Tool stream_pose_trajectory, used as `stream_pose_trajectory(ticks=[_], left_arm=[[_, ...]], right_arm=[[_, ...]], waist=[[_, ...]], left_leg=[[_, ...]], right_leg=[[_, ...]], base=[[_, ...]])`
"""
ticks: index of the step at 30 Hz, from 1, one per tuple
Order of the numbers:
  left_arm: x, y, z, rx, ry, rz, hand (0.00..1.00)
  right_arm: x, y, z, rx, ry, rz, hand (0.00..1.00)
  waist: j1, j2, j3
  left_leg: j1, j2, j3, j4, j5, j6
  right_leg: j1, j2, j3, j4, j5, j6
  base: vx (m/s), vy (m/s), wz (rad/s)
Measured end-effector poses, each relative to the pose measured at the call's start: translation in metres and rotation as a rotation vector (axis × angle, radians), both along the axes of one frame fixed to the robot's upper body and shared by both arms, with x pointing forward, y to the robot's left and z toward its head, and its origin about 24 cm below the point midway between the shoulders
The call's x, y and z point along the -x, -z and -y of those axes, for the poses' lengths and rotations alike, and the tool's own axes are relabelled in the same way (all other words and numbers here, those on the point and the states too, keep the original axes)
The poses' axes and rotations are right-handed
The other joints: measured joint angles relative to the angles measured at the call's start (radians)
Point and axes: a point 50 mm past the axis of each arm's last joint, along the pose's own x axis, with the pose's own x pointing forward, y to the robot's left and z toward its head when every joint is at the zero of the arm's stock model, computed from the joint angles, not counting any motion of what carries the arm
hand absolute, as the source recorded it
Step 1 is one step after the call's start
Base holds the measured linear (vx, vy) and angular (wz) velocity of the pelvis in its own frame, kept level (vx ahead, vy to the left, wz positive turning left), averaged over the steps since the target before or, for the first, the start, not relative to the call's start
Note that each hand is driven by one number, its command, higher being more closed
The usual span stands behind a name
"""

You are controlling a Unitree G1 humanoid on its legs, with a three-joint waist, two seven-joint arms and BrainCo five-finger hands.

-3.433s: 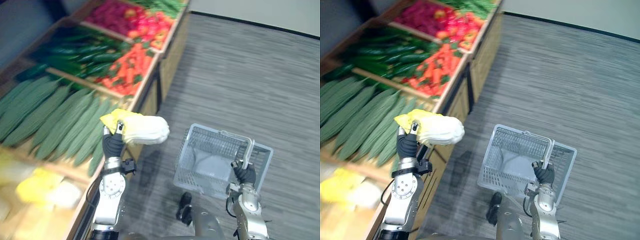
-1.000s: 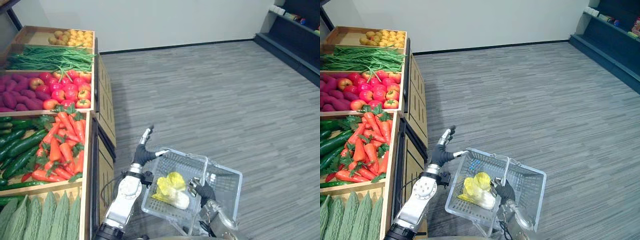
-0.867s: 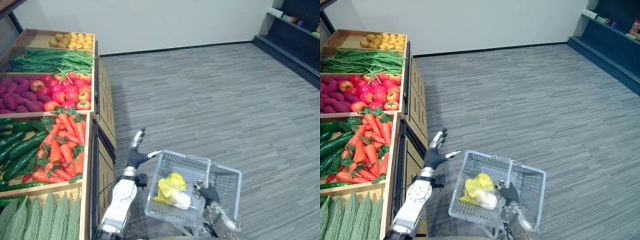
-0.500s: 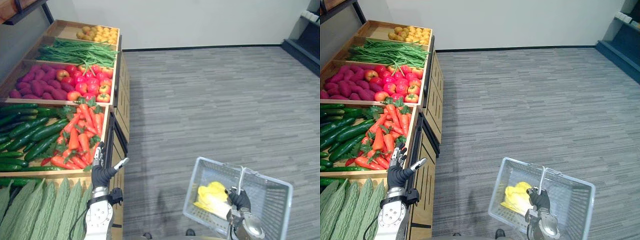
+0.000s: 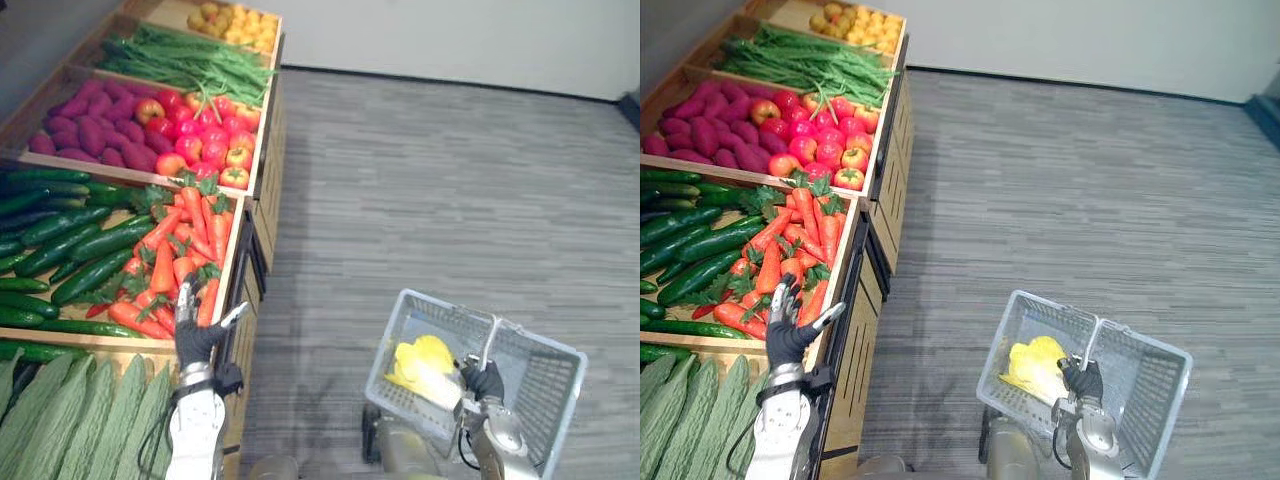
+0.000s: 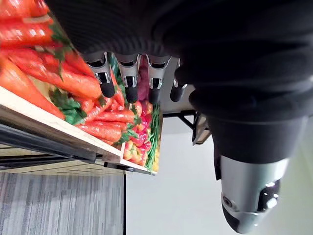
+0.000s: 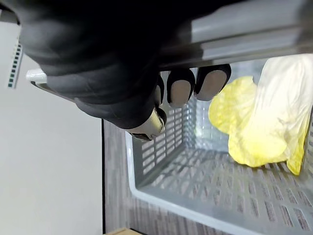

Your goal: Pick vegetable in the basket

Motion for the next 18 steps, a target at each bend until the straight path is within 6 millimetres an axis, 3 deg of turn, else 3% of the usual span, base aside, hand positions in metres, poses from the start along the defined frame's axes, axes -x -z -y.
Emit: stream_pose_trajectory(ticks=[1, 2, 3, 4, 7, 8, 9, 11, 12, 13, 14, 15, 16, 17, 18], left_arm=[[0.001, 0.001, 0.005, 0.022, 0.000, 0.000, 0.00], [0.004, 0.003, 0.008, 0.044, -0.007, -0.007, 0.00], [0.004, 0.004, 0.009, 0.052, -0.010, -0.012, 0.00], [0.006, 0.006, 0.011, 0.064, -0.012, -0.022, 0.00], [0.006, 0.006, 0.011, 0.084, -0.004, -0.019, 0.00], [0.006, 0.006, 0.011, 0.088, -0.004, -0.015, 0.00], [0.004, 0.004, 0.011, 0.098, -0.001, -0.004, 0.00], [0.000, 0.000, 0.013, 0.103, 0.008, 0.016, 0.00], [-0.004, -0.003, 0.017, 0.105, 0.025, 0.029, 0.00], [-0.006, -0.004, 0.020, 0.105, 0.044, 0.038, 0.00], [-0.009, -0.007, 0.023, 0.089, 0.071, 0.048, 0.00], [-0.009, -0.007, 0.023, 0.082, 0.082, 0.046, 0.00], [-0.009, -0.007, 0.025, 0.082, 0.090, 0.044, 0.00], [-0.007, -0.003, 0.023, 0.078, 0.082, 0.026, 0.00], [-0.007, -0.002, 0.015, 0.066, 0.058, 0.019, 0.00]], right_arm=[[-0.001, -0.003, 0.002, 0.017, -0.008, 0.007, 1.00], [-0.004, -0.007, -0.001, 0.029, -0.043, 0.020, 1.00], [-0.006, -0.009, -0.003, 0.030, -0.055, 0.031, 1.00], [-0.010, -0.016, -0.008, 0.033, -0.077, 0.063, 1.00], [-0.010, -0.017, -0.008, 0.036, -0.077, 0.069, 1.00], [-0.009, -0.017, -0.006, 0.040, -0.070, 0.071, 1.00], [-0.010, -0.019, -0.004, 0.045, -0.058, 0.079, 1.00], [-0.007, -0.020, 0.006, 0.055, -0.021, 0.079, 1.00], [-0.003, -0.020, 0.012, 0.065, 0.011, 0.073, 1.00], [0.003, -0.017, 0.015, 0.065, 0.033, 0.057, 1.00], [0.013, -0.009, 0.017, 0.047, 0.070, 0.023, 1.00], [0.018, -0.006, 0.019, 0.044, 0.090, 0.007, 1.00], [0.019, -0.005, 0.021, 0.043, 0.100, -0.001, 1.00], [0.019, -0.001, 0.021, 0.036, 0.102, -0.017, 1.00], [0.017, 0.002, 0.017, 0.021, 0.097, -0.025, 1.00]], waist=[[0.006, 0.032, -0.004], [0.012, 0.038, -0.005], [0.012, 0.039, -0.005], [0.018, 0.037, -0.003], [0.034, 0.030, 0.000], [0.036, 0.022, 0.001], [0.041, 0.031, -0.005], [0.035, 0.037, -0.009], [0.033, 0.044, -0.011], [0.032, 0.045, -0.014], [0.021, 0.024, -0.021], [0.006, 0.016, -0.023], [0.004, 0.019, -0.022], [0.006, 0.024, -0.020], [0.008, 0.014, -0.021]], left_leg=[[-0.030, 0.033, -0.010, 0.083, 0.032, -0.055], [-0.076, 0.037, -0.011, 0.190, 0.102, -0.089], [-0.105, 0.039, -0.007, 0.250, 0.148, -0.093], [-0.181, 0.072, 0.034, 0.416, 0.256, -0.088], [-0.244, 0.143, 0.193, 0.547, 0.240, -0.073], [-0.266, 0.169, 0.271, 0.535, 0.226, -0.051], [-0.301, 0.189, 0.344, 0.500, 0.217, -0.036], [-0.345, 0.195, 0.455, 0.381, 0.221, -0.036], [-0.353, 0.196, 0.564, 0.258, 0.274, -0.025], [-0.354, 0.198, 0.627, 0.224, 0.281, -0.003], [-0.322, 0.181, 0.681, 0.180, 0.274, 0.013], [-0.288, 0.162, 0.709, 0.118, 0.265, 0.045], [-0.271, 0.151, 0.707, 0.081, 0.265, 0.049], [-0.232, 0.138, 0.685, -0.004, 0.265, 0.050], [-0.205, 0.118, 0.671, -0.058, 0.271, 0.041]], right_leg=[[0.003, 0.013, -0.039, 0.059, -0.051, -0.032], [0.019, 0.017, -0.074, 0.086, -0.091, -0.061], [0.036, 0.020, -0.091, 0.082, -0.103, -0.073], [0.111, 0.029, -0.117, 0.033, -0.118, -0.096], [0.259, 0.035, -0.160, -0.082, -0.122, -0.103], [0.313, 0.030, -0.184, -0.129, -0.123, -0.104], [0.352, 0.027, -0.211, -0.165, -0.124, -0.105], [0.392, 0.017, -0.270, -0.194, -0.133, -0.092], [0.412, 0.013, -0.313, -0.187, -0.149, -0.075], [0.424, 0.012, -0.338, -0.175, -0.168, -0.066], [0.444, -0.018, -0.389, -0.133, -0.209, -0.053], [0.433, -0.041, -0.422, -0.059, -0.225, -0.045], [0.406, -0.048, -0.422, 0.003, -0.235, -0.044], [0.383, -0.040, -0.396, -0.011, -0.282, -0.029], [0.391, -0.026, -0.379, -0.159, -0.257, -0.027]], base=[[0.55, -0.308, 0.67], [0.54, -0.316, 0.53], [0.61, -0.388, 0.62], [0.49, -0.308, 0.55], [0.44, -0.239, 0.52], [0.35, -0.130, 0.61], [0.32, -0.090, 0.65], [0.27, 0.007, 0.88], [0.24, 0.056, 1.17], [0.23, 0.076, 1.56], [0.24, 0.073, 1.73], [0.30, 0.089, 1.63], [0.24, 0.092, 1.17], [0.16, 0.066, 0.76], [0.13, -0.029, 0.66]])
